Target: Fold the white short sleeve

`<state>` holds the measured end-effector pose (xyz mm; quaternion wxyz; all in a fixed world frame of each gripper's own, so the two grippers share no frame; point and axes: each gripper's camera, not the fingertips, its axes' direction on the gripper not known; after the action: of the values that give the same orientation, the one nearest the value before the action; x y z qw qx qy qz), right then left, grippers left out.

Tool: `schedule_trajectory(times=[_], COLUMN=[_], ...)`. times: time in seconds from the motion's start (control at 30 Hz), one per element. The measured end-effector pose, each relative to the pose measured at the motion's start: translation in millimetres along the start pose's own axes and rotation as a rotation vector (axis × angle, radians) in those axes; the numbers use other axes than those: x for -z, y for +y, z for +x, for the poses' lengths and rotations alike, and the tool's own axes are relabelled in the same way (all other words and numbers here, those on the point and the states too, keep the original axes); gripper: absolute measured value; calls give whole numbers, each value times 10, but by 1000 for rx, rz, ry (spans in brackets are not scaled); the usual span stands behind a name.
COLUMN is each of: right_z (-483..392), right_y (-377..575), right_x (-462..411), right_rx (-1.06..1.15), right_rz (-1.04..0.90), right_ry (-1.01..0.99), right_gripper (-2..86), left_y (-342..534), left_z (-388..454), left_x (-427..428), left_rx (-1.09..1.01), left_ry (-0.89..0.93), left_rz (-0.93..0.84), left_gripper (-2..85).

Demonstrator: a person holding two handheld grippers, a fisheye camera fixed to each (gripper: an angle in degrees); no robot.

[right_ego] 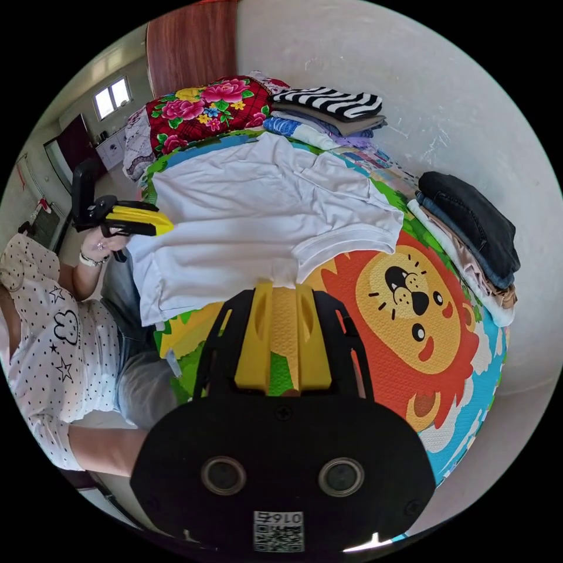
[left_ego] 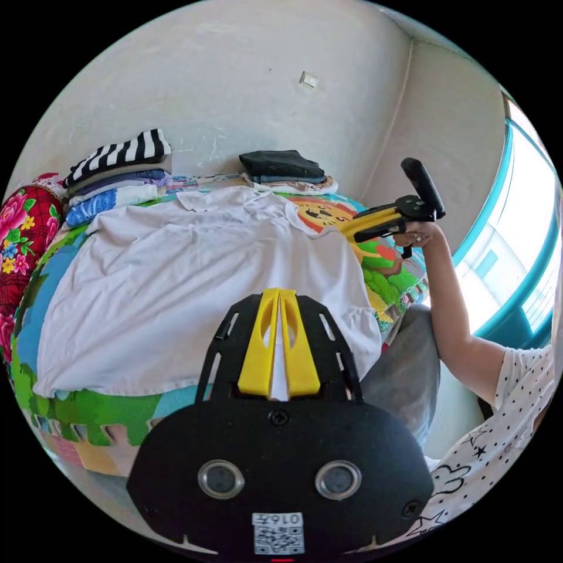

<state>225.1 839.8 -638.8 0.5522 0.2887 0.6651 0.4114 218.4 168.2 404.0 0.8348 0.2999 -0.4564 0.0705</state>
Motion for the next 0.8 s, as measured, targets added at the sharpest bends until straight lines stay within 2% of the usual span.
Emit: schedule_trajectory(times=[0.07, 0.2, 0.33, 0.43, 0.47, 0.53, 0.7, 0.8], right_z=[32, 80, 3, -12, 19, 71, 155, 93], right_y=[144, 241, 292, 341, 374, 441, 623, 617], right_x=[-44, -67, -102, -246, -292, -319, -408, -550], right_rx=[-20, -75, -40, -36, -47, -66, -84, -14], right_rz=[6, 62, 151, 116, 101, 98, 85, 59], right_ry=[19, 5, -61, -31, -39, -47, -27, -31], right_gripper=[60, 38, 38, 59, 66, 73, 80, 83], left_y=[19, -50, -92, -69, -38, -4, 114, 206], left_z=[23, 424, 695, 767, 724, 554, -192, -410], left_x=[-55, -405, -795, -1181, -1269, -1266, -1227, -1346], left_rx=[-28, -215, -269, -288, -272, -197, 33, 78], left_ry=[43, 164, 184, 90, 51, 88, 342, 399], left_rz=[20, -8, -25, -133, -152, -129, -24, -20], left_gripper=[-6, 23, 35, 7, 0, -6, -9, -10])
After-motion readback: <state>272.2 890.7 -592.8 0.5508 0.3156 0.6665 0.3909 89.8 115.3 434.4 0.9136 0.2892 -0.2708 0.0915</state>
